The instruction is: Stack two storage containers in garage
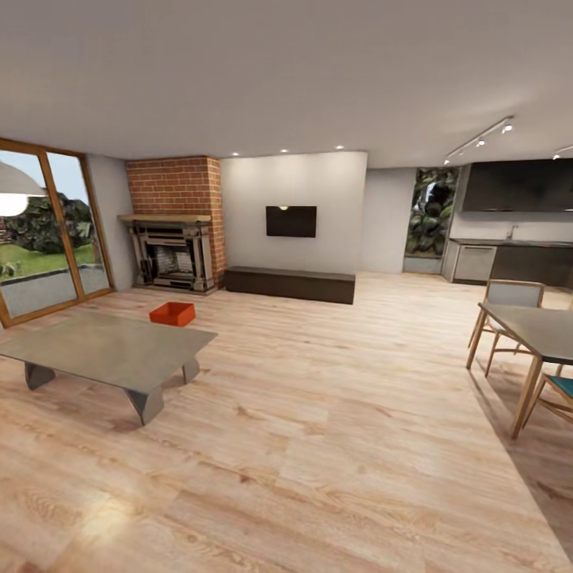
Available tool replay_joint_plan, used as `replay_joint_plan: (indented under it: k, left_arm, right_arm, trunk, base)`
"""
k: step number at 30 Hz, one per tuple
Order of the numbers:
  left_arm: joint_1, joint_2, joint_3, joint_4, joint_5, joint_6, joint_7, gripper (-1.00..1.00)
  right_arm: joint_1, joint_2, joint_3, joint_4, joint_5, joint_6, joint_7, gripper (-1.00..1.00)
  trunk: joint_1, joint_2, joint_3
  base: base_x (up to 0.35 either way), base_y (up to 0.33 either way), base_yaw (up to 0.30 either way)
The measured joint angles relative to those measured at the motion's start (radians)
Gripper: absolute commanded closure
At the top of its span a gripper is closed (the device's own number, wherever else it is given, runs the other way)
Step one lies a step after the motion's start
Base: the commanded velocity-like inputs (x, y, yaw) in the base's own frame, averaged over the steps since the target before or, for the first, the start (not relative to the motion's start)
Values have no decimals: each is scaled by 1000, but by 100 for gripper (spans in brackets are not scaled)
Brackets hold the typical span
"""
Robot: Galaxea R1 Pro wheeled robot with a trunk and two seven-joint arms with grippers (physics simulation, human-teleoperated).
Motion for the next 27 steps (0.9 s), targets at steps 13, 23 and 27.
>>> replay_joint_plan:
  k: [13, 23, 27]
  left_arm:
    - [0, 0, 0, 0, 1, 0, 0, -100]
    - [0, 0, 0, 0, 0, 0, 1, -100]
    - [0, 0, 0, 0, 0, 0, 1, -100]
  right_arm:
    - [0, -1, 0, 0, 0, 1, 0, -100]
    - [0, -1, 0, 0, 0, 0, 1, -100]
    - [0, -1, 0, 0, 0, 0, 1, -100]
  trunk:
    - [0, 0, 0]
    - [0, 0, 0]
    - [0, 0, 0]
  base:
    - [322, 0, 0]
    - [322, 0, 0]
    - [321, 0, 0]
